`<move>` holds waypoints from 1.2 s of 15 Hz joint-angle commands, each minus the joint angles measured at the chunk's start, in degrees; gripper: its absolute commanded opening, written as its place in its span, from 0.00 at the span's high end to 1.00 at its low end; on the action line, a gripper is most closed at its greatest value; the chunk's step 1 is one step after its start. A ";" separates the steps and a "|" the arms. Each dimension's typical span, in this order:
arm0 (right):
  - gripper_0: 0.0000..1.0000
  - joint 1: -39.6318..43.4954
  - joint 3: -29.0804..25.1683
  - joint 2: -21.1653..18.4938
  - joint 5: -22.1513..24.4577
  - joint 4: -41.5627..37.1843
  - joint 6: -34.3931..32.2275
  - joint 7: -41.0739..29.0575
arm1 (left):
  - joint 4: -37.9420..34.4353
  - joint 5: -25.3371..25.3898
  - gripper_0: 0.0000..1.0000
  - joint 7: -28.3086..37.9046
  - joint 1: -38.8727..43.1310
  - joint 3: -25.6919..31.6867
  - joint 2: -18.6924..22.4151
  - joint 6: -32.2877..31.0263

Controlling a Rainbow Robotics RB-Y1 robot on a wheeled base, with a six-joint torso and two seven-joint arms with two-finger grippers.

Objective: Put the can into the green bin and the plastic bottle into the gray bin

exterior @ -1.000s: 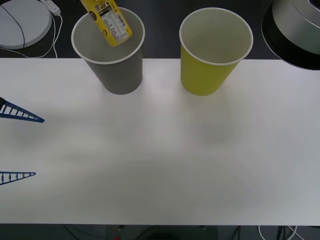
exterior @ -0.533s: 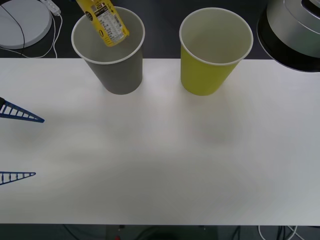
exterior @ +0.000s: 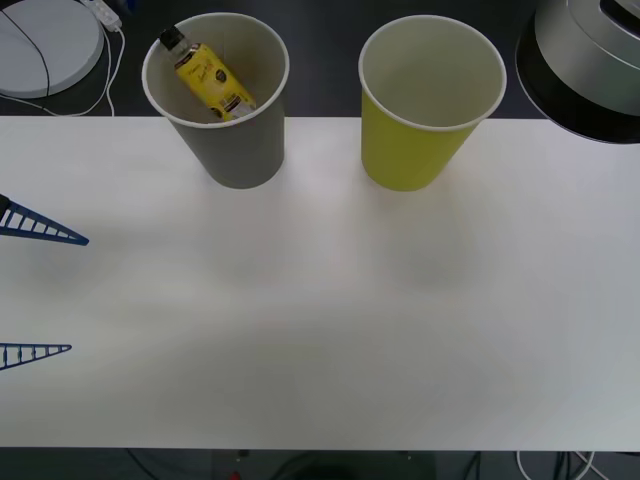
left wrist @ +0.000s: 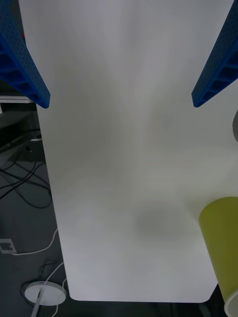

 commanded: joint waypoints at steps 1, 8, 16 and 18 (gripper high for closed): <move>0.00 0.01 0.24 -0.03 -0.49 0.07 -0.02 0.02 | 0.00 0.00 0.00 0.00 0.00 0.00 0.00 0.00; 0.00 0.18 0.15 -0.12 -1.11 0.16 -0.02 0.46 | 0.00 0.00 0.00 0.00 0.00 0.00 0.00 0.00; 0.00 4.14 -2.58 -9.26 -2.95 -14.34 -0.64 1.52 | 0.00 0.00 0.00 0.00 0.00 0.00 0.00 0.00; 0.00 5.37 -3.28 -12.25 -2.95 -19.44 -0.37 1.52 | 0.00 0.00 0.00 0.00 0.00 0.00 0.00 0.00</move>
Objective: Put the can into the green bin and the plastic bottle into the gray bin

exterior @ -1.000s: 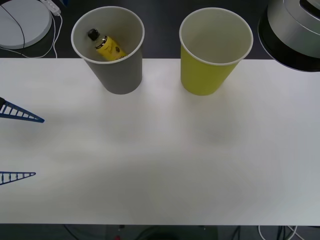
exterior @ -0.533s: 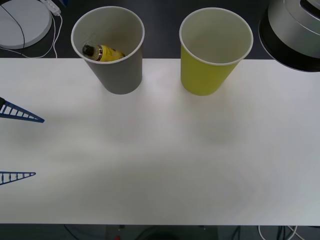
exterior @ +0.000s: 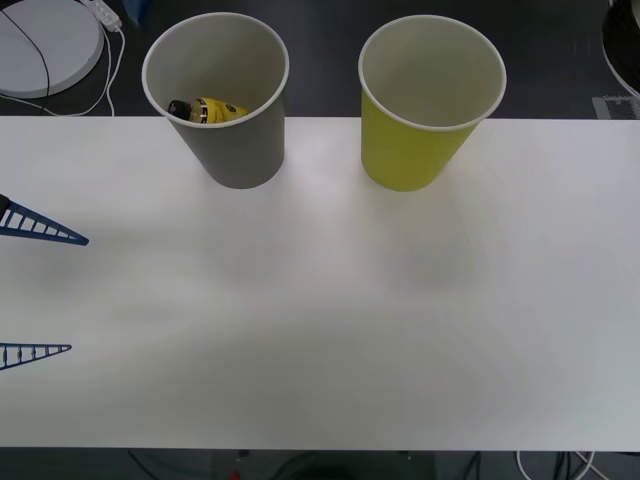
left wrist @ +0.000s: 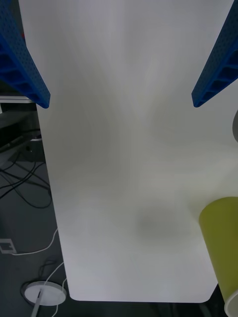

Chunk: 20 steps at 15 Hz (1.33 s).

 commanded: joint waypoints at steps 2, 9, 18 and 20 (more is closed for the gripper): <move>0.00 2.76 -1.45 -5.70 -0.01 -10.01 0.85 -0.01 | 0.00 0.00 0.00 0.00 0.00 0.00 0.00 0.00; 0.00 7.86 -4.79 -14.58 0.52 -24.69 2.52 0.07 | 0.00 0.00 0.00 0.00 0.00 0.00 0.00 0.00; 0.00 17.61 -9.62 -29.08 0.34 -45.78 6.82 2.71 | 0.00 0.00 0.00 0.00 0.00 0.00 0.00 0.00; 0.00 19.90 -9.88 -33.03 -0.01 -50.79 9.55 4.03 | 0.00 0.00 0.00 0.00 0.00 0.00 0.00 0.00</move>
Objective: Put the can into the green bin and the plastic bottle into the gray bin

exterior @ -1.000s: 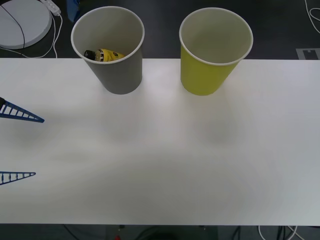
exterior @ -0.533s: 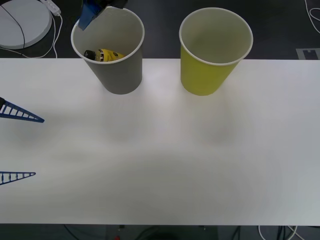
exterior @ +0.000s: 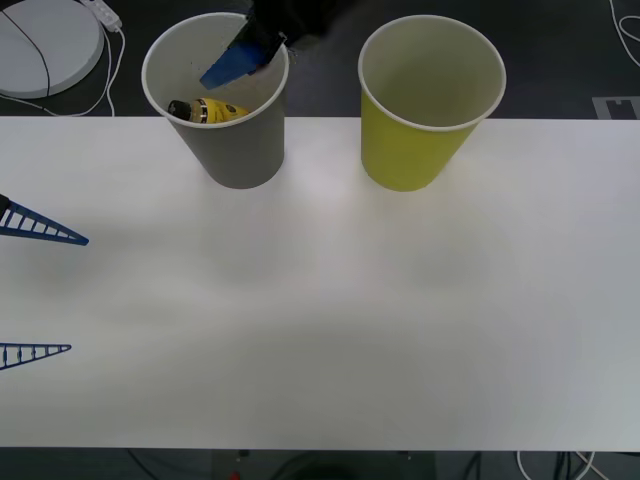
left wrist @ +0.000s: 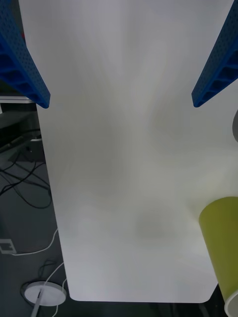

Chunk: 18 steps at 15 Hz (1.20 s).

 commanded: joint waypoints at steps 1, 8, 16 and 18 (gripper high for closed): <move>0.00 3.60 -0.74 -5.27 -0.50 -7.10 3.79 1.88 | 0.00 0.00 0.00 0.00 0.00 0.00 0.00 0.00; 0.00 15.90 -6.72 -14.33 -1.82 -19.14 9.07 9.43 | 0.00 0.00 0.00 0.00 0.00 0.00 0.00 0.00; 0.00 33.66 -17.97 -20.83 -7.27 -27.49 10.65 23.67 | 0.00 0.00 0.00 0.00 0.00 0.00 0.00 0.00; 0.00 36.12 -18.49 -22.59 -12.27 -27.67 10.65 31.32 | 0.00 0.00 0.00 0.00 0.00 0.00 0.00 0.00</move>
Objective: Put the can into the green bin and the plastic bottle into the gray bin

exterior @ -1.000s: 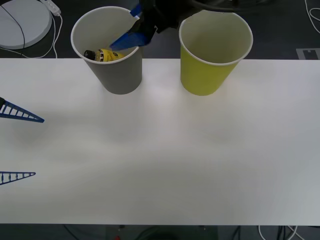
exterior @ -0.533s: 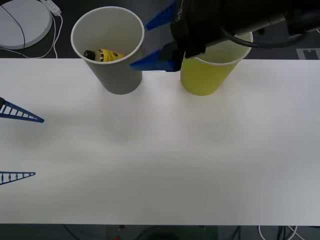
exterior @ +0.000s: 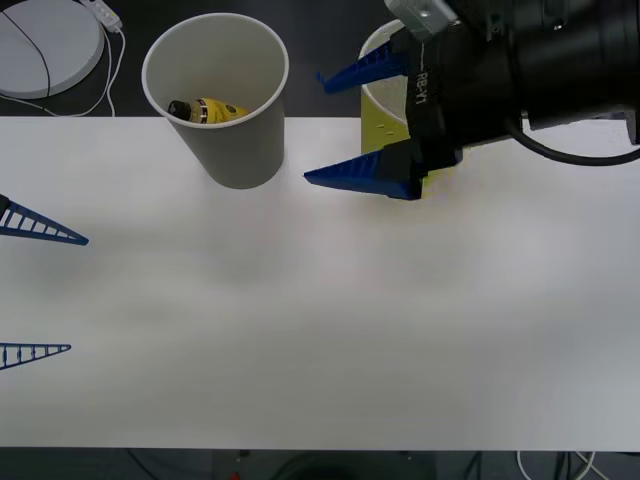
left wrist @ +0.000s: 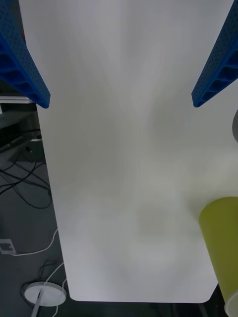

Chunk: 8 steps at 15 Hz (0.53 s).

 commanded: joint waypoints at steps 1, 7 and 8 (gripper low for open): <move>0.00 3.49 -0.48 -2.67 -7.96 -0.17 -0.01 11.51 | 0.00 0.00 0.00 0.00 0.00 0.00 0.00 0.00; 0.00 14.57 -4.00 -6.27 -22.73 -0.34 -0.54 34.98 | 0.00 0.00 0.00 0.00 0.00 0.00 0.00 0.00; 0.00 18.17 -6.99 -6.10 -23.61 -0.34 -1.68 37.88 | 0.00 0.00 0.00 0.00 0.00 0.00 0.00 0.00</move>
